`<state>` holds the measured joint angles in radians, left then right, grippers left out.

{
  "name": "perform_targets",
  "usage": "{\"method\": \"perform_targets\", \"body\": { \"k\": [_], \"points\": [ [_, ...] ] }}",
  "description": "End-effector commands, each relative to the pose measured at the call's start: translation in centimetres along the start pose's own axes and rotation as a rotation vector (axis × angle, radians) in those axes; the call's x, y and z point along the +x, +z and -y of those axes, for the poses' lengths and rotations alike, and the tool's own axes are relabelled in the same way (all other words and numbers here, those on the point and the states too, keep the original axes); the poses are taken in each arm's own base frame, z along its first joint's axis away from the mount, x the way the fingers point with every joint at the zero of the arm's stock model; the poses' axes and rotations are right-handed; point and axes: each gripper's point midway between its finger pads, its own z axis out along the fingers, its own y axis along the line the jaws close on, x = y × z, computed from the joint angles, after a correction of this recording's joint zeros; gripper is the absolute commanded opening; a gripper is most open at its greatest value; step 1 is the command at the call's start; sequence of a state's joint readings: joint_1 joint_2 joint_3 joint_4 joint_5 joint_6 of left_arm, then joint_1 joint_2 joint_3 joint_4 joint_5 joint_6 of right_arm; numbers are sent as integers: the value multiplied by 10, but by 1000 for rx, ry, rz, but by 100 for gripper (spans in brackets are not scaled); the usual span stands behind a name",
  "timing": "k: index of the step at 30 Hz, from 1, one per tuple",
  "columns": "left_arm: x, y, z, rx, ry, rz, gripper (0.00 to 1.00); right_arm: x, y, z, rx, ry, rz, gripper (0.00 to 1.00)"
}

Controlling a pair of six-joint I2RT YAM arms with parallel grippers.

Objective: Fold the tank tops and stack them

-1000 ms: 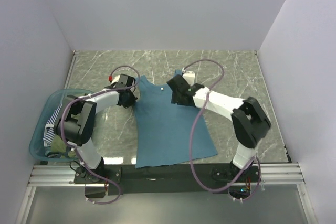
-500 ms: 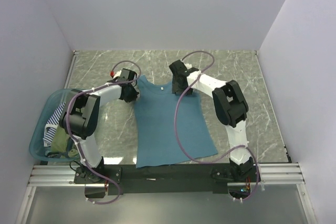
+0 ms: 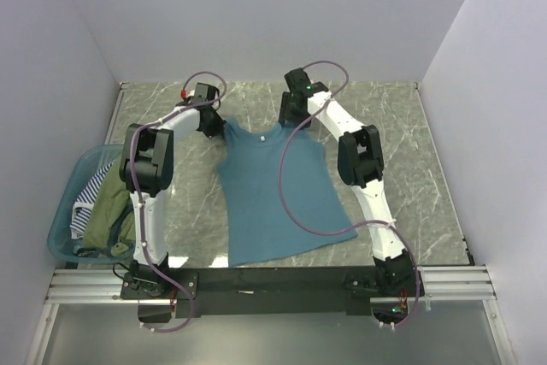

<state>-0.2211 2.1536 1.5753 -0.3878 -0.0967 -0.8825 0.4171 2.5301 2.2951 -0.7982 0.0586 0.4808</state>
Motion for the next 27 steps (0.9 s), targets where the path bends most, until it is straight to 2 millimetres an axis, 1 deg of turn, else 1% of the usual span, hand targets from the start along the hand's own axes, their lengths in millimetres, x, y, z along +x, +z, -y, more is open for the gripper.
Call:
{"method": "perform_targets", "body": {
  "k": [1,2,3,4,5,6,7,8,9,10,11,12,13,14,15,16,17,18,19,20,21,22,23,24,25,26,27],
  "points": [
    [-20,0,27,83,13,-10,1,-20,1,9,-61,41,-16,67],
    [-23,7,28,91,11,-14,0,-24,4,12,-93,64,-22,67],
    [-29,9,32,102,10,-4,1,-35,4,11,-120,78,9,67],
    [-38,13,39,119,8,14,0,-39,4,12,-141,90,17,67],
    [-40,15,43,138,5,0,1,-42,7,14,-165,99,17,67],
    [-43,17,44,139,1,-1,1,-52,6,13,-183,96,52,67],
    [-53,15,52,153,-5,12,0,-59,4,13,-195,92,71,67],
    [-55,19,48,150,-14,0,1,-67,0,14,-205,77,96,68],
    [-59,18,48,152,-18,2,1,-77,-6,14,-210,71,129,69],
    [-65,10,50,164,-22,18,1,-85,-13,14,-214,51,156,70],
    [-73,5,47,169,-33,33,2,-90,-18,16,-210,45,172,72],
    [-75,4,43,184,-37,49,9,-107,-40,15,-207,40,234,74],
    [-92,-14,45,213,-49,87,13,-114,-51,16,-199,33,266,78],
    [-98,-22,45,226,-57,104,20,-112,-56,20,-184,36,272,79],
    [-94,-25,40,231,-60,98,24,-132,-93,15,-207,39,356,81],
    [-95,-32,40,242,-59,104,27,-136,-106,17,-199,53,384,82],
    [-101,-51,45,266,-55,131,32,-125,-108,20,-189,63,367,82],
    [-89,-51,37,259,-53,107,34,-136,-146,16,-217,74,431,82],
    [-90,-70,42,287,-59,120,36,-128,-157,8,-220,82,435,82],
    [-84,-76,39,294,-62,113,38,-101,-149,14,-178,81,387,82],
    [-65,-72,23,268,-74,82,39,-98,-182,7,-194,78,437,82],
    [-66,-91,27,302,-73,110,39,-72,-189,-16,-211,42,424,81],
    [-58,-95,23,302,-73,105,39,-38,-173,-5,-129,32,381,80],
    [-40,-92,8,277,-73,78,39,-24,-196,-17,-151,24,410,79],
    [-39,-105,7,284,-74,97,39,-3,-198,-25,-163,20,397,75],
    [-29,-108,6,289,-63,89,38,47,-187,-37,-158,-32,330,73],
    [-13,-106,-6,268,-57,65,37,61,-201,-43,-180,-32,345,70]
  ]
}}
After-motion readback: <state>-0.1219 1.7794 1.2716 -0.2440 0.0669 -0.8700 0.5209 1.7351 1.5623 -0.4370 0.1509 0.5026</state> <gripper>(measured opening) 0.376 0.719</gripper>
